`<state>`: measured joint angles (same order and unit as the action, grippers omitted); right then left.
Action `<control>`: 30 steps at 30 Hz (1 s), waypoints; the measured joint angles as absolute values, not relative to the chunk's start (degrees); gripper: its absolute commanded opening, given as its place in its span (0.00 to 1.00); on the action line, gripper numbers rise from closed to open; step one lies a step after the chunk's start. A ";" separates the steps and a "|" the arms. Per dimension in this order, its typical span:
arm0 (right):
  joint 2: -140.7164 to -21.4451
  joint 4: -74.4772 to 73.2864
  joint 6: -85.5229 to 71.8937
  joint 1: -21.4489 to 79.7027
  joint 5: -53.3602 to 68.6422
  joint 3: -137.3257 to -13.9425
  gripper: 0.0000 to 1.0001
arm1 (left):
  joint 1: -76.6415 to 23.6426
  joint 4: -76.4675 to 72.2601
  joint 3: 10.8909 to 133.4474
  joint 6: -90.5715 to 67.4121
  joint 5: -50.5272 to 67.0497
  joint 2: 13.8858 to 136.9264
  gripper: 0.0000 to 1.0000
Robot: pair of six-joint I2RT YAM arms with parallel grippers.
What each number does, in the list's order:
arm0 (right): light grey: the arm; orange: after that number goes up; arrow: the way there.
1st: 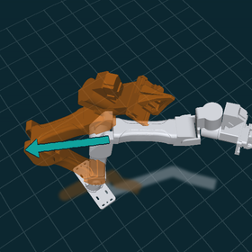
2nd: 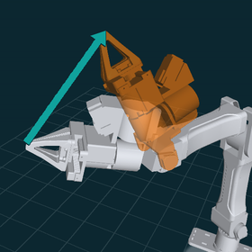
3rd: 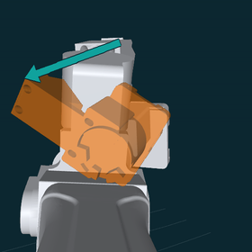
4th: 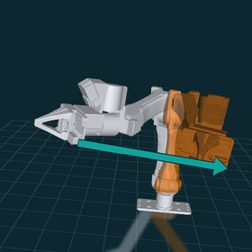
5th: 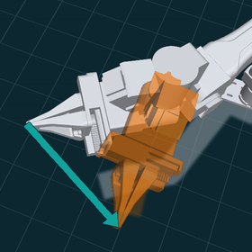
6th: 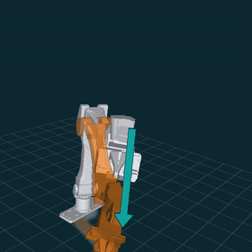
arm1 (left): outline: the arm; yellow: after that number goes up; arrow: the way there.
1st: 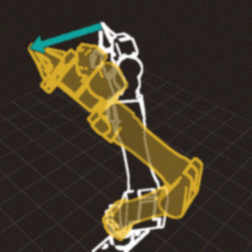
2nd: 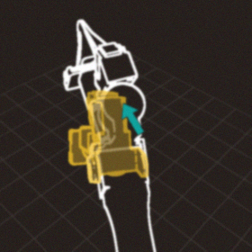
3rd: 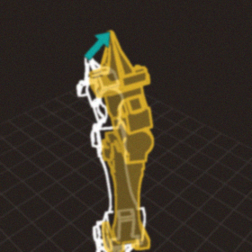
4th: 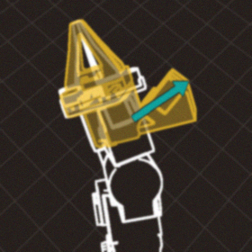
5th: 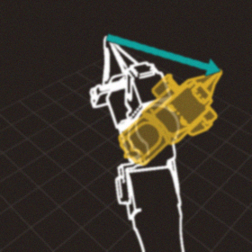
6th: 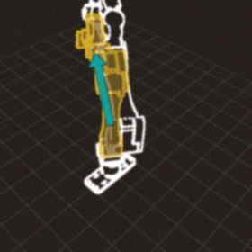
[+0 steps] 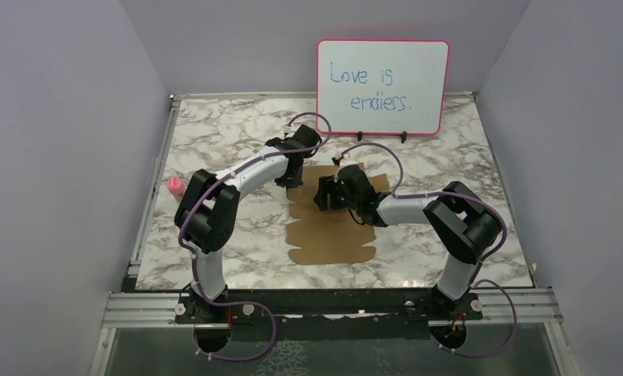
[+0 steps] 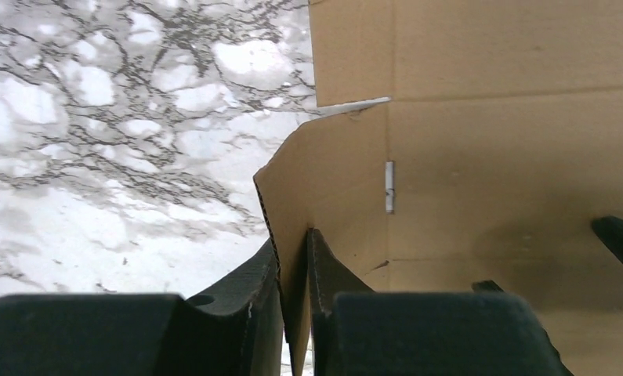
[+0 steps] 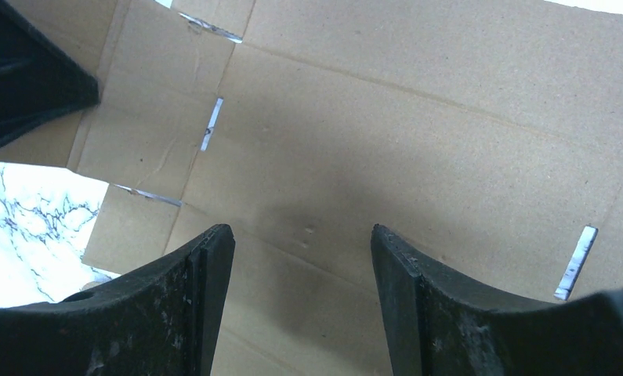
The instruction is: Fold the paper box
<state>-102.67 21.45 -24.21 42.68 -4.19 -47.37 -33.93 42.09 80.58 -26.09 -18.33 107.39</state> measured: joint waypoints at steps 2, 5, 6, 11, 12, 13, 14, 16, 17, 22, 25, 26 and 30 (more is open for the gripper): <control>-102.41 21.52 -24.43 42.70 -4.19 -47.07 0.71 | -33.93 43.79 82.04 -25.56 -19.59 108.20 0.23; -102.19 21.63 -24.60 42.70 -4.19 -46.78 0.71 | -34.02 45.87 83.85 -24.97 -20.82 109.40 0.27; -102.06 21.61 -24.60 42.70 -4.19 -46.70 0.71 | -34.17 46.39 84.38 -24.71 -21.17 109.84 0.27; -101.82 21.58 -24.62 42.70 -4.19 -46.44 0.72 | -35.46 48.25 85.97 -24.12 -22.70 111.04 0.27; -101.82 21.58 -24.62 42.70 -4.19 -46.44 0.72 | -35.90 48.73 86.52 -24.10 -23.18 111.26 0.27; -101.82 21.58 -24.62 42.70 -4.19 -46.44 0.72 | -36.56 49.30 87.29 -24.08 -23.94 111.63 0.26; -101.82 21.58 -24.64 42.70 -4.19 -46.44 0.72 | -37.06 49.54 87.83 -24.03 -24.32 111.94 0.24; -101.82 21.58 -24.67 42.70 -4.19 -46.44 0.72 | -38.33 50.09 89.17 -23.94 -25.50 112.81 0.20; -101.82 21.58 -24.69 42.70 -4.19 -46.44 0.72 | -39.07 50.61 89.95 -23.94 -26.48 113.56 0.19; -101.82 21.56 -25.50 42.70 -4.19 -46.44 0.72 | -41.21 52.05 91.64 -23.70 -29.15 116.97 0.18; -101.80 21.58 -25.50 42.70 -4.12 -46.37 0.72 | -41.43 53.10 92.44 -23.70 -30.83 117.30 0.18; -101.75 21.58 -25.45 42.70 -4.14 -46.37 0.72 | -41.47 53.41 92.47 -23.68 -31.31 117.30 0.19; -100.51 20.14 -25.19 42.70 -3.95 -45.95 0.76 | -41.50 54.28 92.47 -23.55 -32.75 117.27 0.22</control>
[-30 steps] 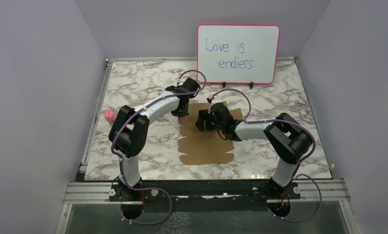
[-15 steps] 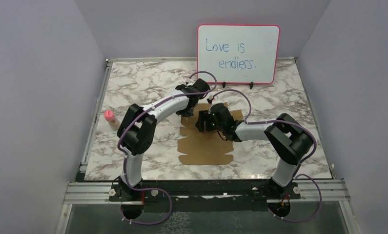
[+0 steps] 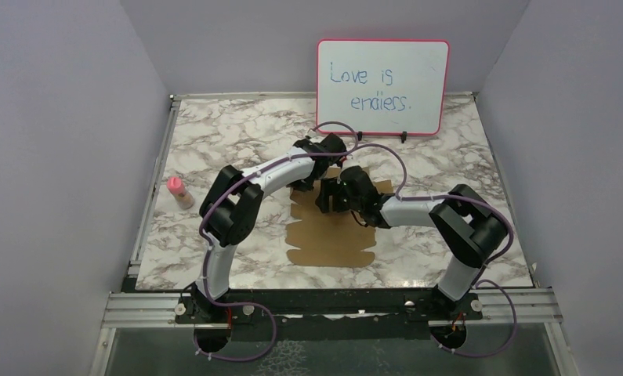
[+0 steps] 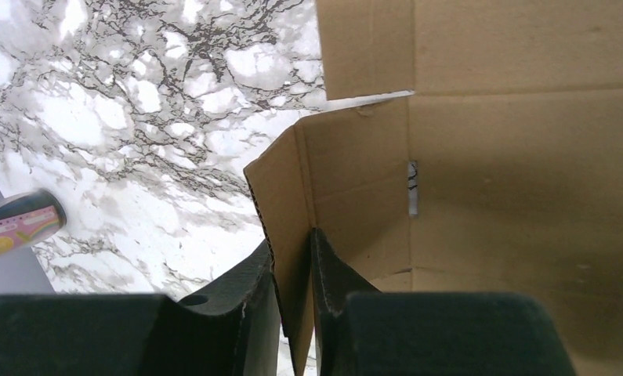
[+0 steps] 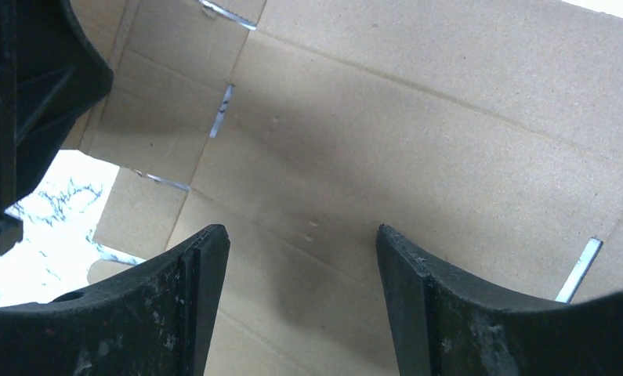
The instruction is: Fold the paper box
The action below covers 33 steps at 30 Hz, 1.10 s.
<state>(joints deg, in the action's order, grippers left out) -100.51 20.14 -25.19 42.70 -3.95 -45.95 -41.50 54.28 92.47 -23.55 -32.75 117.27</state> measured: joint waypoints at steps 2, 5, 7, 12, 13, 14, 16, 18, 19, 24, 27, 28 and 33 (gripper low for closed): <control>-99.29 18.68 -24.75 42.70 -3.90 -45.67 0.79 | -41.50 54.39 92.47 -23.44 -33.01 117.27 0.25; -97.51 16.01 -23.38 42.70 -3.95 -45.67 0.82 | -41.47 54.26 92.44 -22.92 -33.54 116.99 0.28; -96.27 14.55 -22.17 42.70 -3.99 -45.69 0.83 | -41.43 53.36 91.90 -22.37 -33.52 116.16 0.28; -92.12 11.94 -18.63 42.63 -4.12 -45.80 0.86 | -39.48 48.99 86.98 -21.02 -31.24 111.92 0.28; -91.26 11.70 -17.96 42.59 -4.23 -45.82 0.86 | -38.83 47.94 85.95 -20.78 -30.37 111.20 0.28; -90.43 11.38 -17.39 42.41 -4.32 -45.87 0.86 | -38.09 46.94 84.86 -20.43 -29.28 110.41 0.28; -89.36 10.48 -16.19 42.17 -4.49 -46.22 0.87 | -36.34 44.88 82.87 -20.01 -26.74 108.79 0.28; -88.90 9.67 -14.85 41.91 -4.54 -46.85 0.88 | -34.59 42.57 80.82 -19.64 -23.79 107.15 0.28; -88.82 9.10 -14.13 41.71 -4.54 -47.27 0.89 | -33.45 41.15 79.57 -19.44 -21.71 106.21 0.28; -88.82 4.36 -10.50 40.71 -4.36 -51.31 0.92 | -27.77 34.79 74.00 -18.92 -11.16 102.08 0.29; -88.82 3.20 -8.80 39.94 -3.79 -53.80 0.93 | -24.77 32.36 72.05 -18.63 -5.85 100.55 0.29; -88.82 2.96 -8.19 39.66 -3.49 -54.52 0.93 | -24.03 31.81 71.64 -18.55 -3.99 100.27 0.29; -89.49 -0.19 -5.54 38.46 -1.67 -59.29 0.93 | -20.51 28.34 70.30 -18.59 6.11 99.55 0.24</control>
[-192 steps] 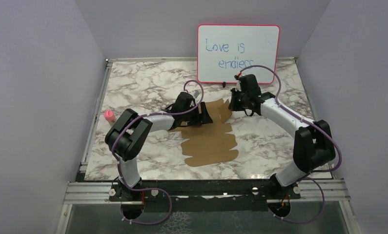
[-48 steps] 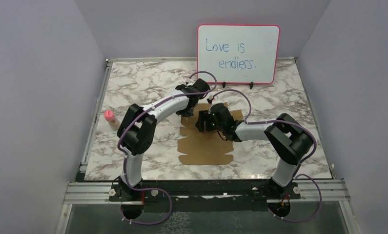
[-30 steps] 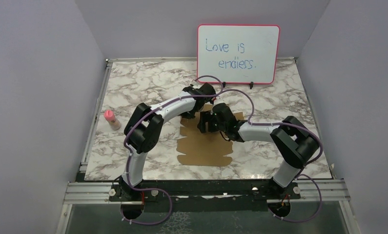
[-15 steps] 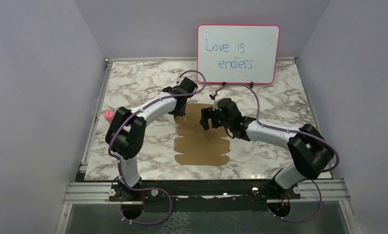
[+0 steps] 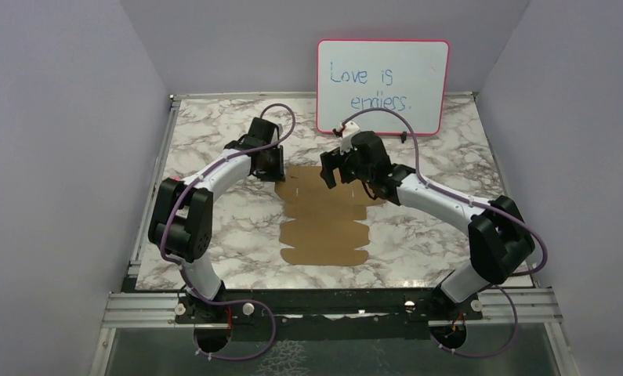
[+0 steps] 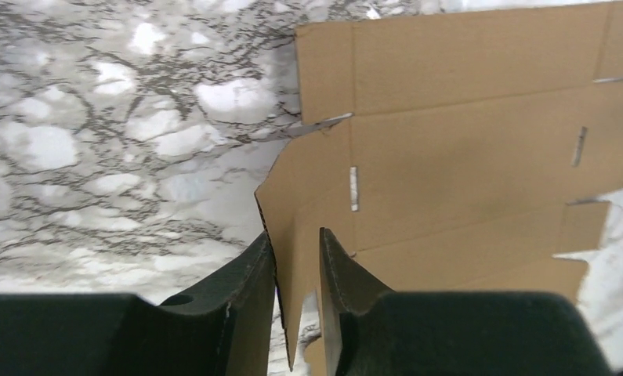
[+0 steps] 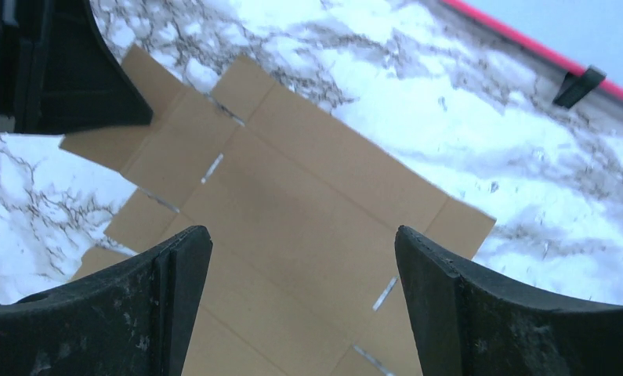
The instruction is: Fold the paper box
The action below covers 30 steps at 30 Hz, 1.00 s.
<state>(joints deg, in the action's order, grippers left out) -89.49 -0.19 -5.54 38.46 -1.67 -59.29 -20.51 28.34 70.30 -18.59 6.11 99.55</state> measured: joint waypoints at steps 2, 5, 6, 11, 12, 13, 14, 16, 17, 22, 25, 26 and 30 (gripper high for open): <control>-90.67 -1.04 -4.29 37.98 -0.49 -61.84 0.94 | -19.38 27.33 69.65 -18.61 9.34 99.53 0.20; -92.82 -1.74 -2.24 36.69 2.17 -64.75 0.94 | -18.00 26.76 68.66 -18.57 12.84 99.53 0.13; -93.49 -2.09 -1.52 36.18 3.57 -65.47 0.94 | -17.61 26.68 68.49 -18.52 13.63 99.50 0.12; -97.58 -4.86 1.87 32.05 11.07 -70.08 0.95 | -16.56 26.39 68.42 -16.95 15.66 98.85 0.03; -98.41 -5.34 2.59 31.11 12.45 -71.20 0.95 | -16.47 26.26 68.42 -16.51 15.92 98.52 0.02; -99.07 -5.82 3.16 30.28 13.65 -72.18 0.95 | -16.47 26.15 68.42 -16.12 16.12 98.30 0.00; -99.77 -6.33 3.73 29.36 15.09 -73.19 0.95 | -16.47 26.06 68.42 -15.73 16.29 98.08 0.00; -101.25 -7.14 4.78 27.44 18.61 -75.46 0.95 | -16.47 26.00 68.31 -14.72 16.56 97.45 0.00; -101.97 -7.44 5.23 26.37 20.53 -76.51 0.95 | -16.47 26.02 68.29 -14.17 16.64 97.03 0.00; -104.20 -8.86 7.22 22.33 27.59 -79.29 0.95 | -16.49 25.93 67.77 -11.53 16.97 94.50 0.00; -105.89 -9.58 8.23 21.41 31.24 -80.55 0.95 | -16.49 25.89 67.68 -9.93 16.97 92.97 0.00; -106.32 -9.58 8.45 21.43 32.01 -80.66 0.95 | -16.49 25.85 67.66 -9.50 16.99 92.53 0.00; -109.27 -10.85 9.41 21.43 35.97 -81.97 0.91 | -16.49 24.93 66.70 -8.14 17.37 90.50 0.00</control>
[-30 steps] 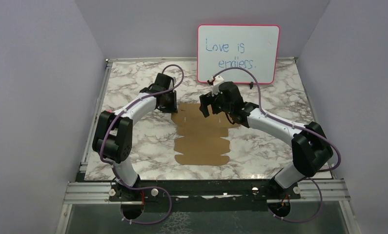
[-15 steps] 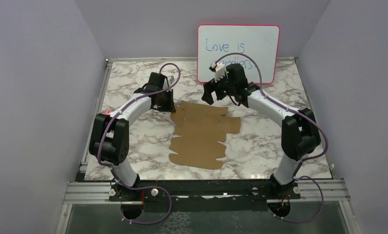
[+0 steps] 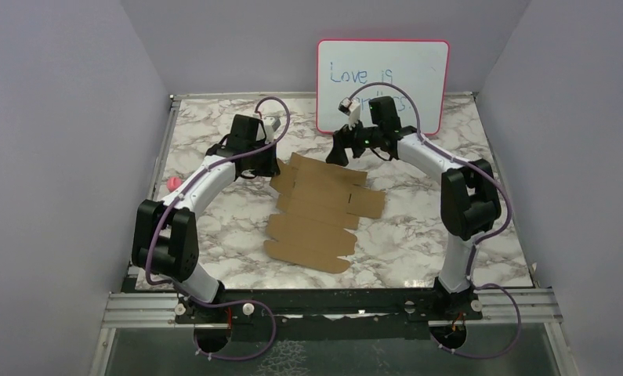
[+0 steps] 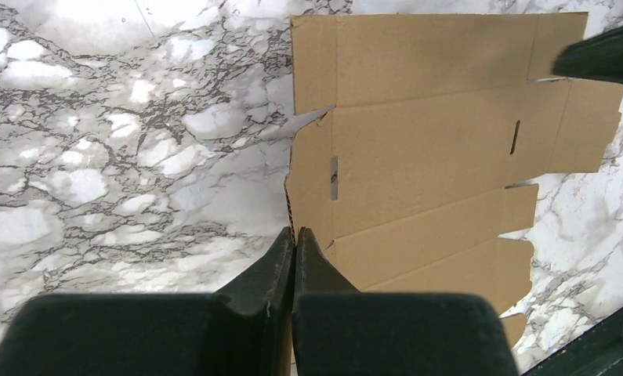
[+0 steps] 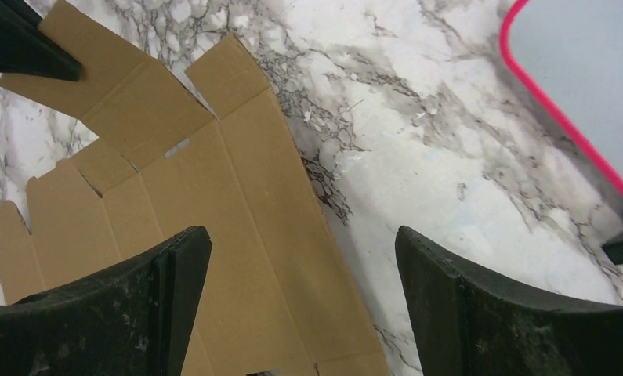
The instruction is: Fold the paper box
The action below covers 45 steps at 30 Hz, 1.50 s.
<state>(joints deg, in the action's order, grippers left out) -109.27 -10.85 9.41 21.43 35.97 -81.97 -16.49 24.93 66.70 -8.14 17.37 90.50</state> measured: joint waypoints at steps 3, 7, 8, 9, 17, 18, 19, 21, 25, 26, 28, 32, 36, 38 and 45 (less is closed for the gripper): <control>-112.86 -12.64 10.33 21.41 39.00 -84.44 0.85 | -16.49 24.40 65.89 -7.40 17.69 89.32 0.00; -117.36 -15.29 11.44 21.32 42.78 -87.88 0.76 | -16.49 23.42 64.97 -6.92 18.52 87.57 0.00; -118.21 -15.97 11.70 21.30 43.66 -88.49 0.73 | -16.49 23.33 64.90 -6.79 18.57 87.48 0.00; -118.78 -16.60 12.01 21.30 44.45 -88.97 0.71 | -16.49 23.03 64.84 -6.74 18.87 87.00 0.00; -120.44 -21.52 14.83 21.26 50.85 -91.39 0.47 | -16.49 22.33 64.71 -6.55 19.33 86.63 0.00; -120.44 -21.91 15.14 21.26 51.27 -91.53 0.43 | -16.49 22.33 64.66 -6.55 19.33 86.63 0.00; -120.44 -22.35 15.31 21.26 51.75 -91.66 0.40 | -16.49 22.33 64.60 -6.55 19.33 86.63 0.00; -120.44 -22.94 15.88 21.26 52.38 -91.81 0.32 | -16.49 22.35 64.42 -6.57 19.33 86.63 0.00; -121.01 -25.02 17.19 21.26 53.74 -92.77 0.11 | -16.49 22.37 64.16 -6.59 19.31 86.63 0.04; -121.27 -25.50 17.50 21.21 53.87 -93.19 0.05 | -16.49 22.39 64.14 -6.61 19.31 86.63 0.07; -121.49 -26.44 17.93 21.15 54.22 -93.71 0.01 | -16.49 22.31 64.14 -6.79 19.29 86.63 0.16; -121.49 -27.68 18.59 21.15 54.35 -93.84 0.01 | -16.49 21.82 64.07 -7.77 18.98 86.54 0.30; -121.32 -28.64 19.29 21.15 53.98 -93.82 0.01 | -16.49 21.63 63.16 -9.72 17.10 85.54 0.42; -120.99 -29.19 19.62 21.15 53.36 -93.82 0.01 | -16.49 21.69 62.65 -11.05 15.64 84.53 0.47; -119.35 -30.94 20.82 21.41 49.08 -94.78 0.01 | -16.49 20.84 58.72 -17.06 10.83 78.72 0.57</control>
<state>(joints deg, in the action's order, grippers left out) -119.35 -30.94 20.82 21.41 49.08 -94.78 -16.49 20.84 58.72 -17.06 10.83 78.72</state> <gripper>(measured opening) 0.015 0.553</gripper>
